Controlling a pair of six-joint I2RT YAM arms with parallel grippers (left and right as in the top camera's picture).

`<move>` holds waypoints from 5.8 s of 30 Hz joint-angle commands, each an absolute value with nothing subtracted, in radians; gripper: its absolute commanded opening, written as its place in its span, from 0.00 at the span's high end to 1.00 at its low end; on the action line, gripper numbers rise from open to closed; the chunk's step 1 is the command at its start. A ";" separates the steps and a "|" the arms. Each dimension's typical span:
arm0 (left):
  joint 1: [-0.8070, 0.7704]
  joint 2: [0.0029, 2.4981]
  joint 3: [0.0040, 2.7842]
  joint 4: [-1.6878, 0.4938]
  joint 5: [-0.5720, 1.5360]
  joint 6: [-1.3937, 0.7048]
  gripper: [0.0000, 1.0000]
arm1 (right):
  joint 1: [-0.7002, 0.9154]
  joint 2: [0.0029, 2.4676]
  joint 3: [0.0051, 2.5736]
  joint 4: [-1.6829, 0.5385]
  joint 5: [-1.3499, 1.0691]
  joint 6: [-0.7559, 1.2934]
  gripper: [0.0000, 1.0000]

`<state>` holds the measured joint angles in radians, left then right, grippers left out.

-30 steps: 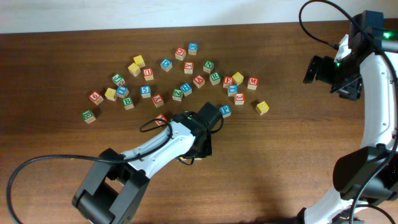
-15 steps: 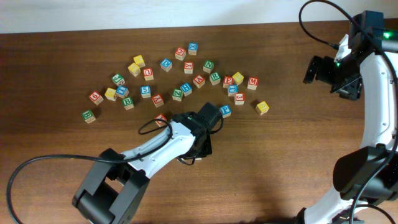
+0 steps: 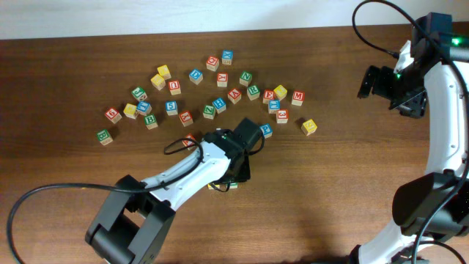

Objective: Spell out CVPR

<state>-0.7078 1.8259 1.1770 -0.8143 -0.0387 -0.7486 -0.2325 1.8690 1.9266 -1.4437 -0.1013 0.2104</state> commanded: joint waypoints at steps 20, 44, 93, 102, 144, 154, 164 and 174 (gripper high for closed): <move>0.199 1.690 1.520 -1.251 -0.138 -0.590 0.01 | -0.237 1.859 1.921 -1.444 -0.093 0.219 0.02; 0.168 1.690 1.444 -1.096 -0.249 -0.700 0.01 | -0.237 1.859 1.921 -1.444 -0.093 0.219 0.02; 0.168 1.691 1.441 -1.076 -0.064 -0.635 0.01 | 0.321 2.082 1.921 -0.789 -0.068 0.152 0.02; 0.168 1.691 1.441 -1.069 -0.064 -0.635 0.01 | 0.333 2.322 1.921 -0.624 -0.078 -0.141 0.25; 0.168 1.691 1.441 -1.070 -0.063 -0.635 0.01 | 0.393 2.399 1.923 -0.653 0.001 -0.002 0.59; 0.168 1.690 1.441 -1.070 -0.064 -0.635 0.01 | 0.390 2.313 2.000 -0.697 0.002 0.020 0.71; 0.168 1.691 1.441 -1.078 -0.063 -0.635 0.01 | 0.391 1.700 2.003 -1.227 0.002 0.027 0.74; 0.168 1.691 1.441 -1.097 -0.063 -0.635 0.01 | 0.406 1.596 1.422 -1.232 -0.128 0.229 0.73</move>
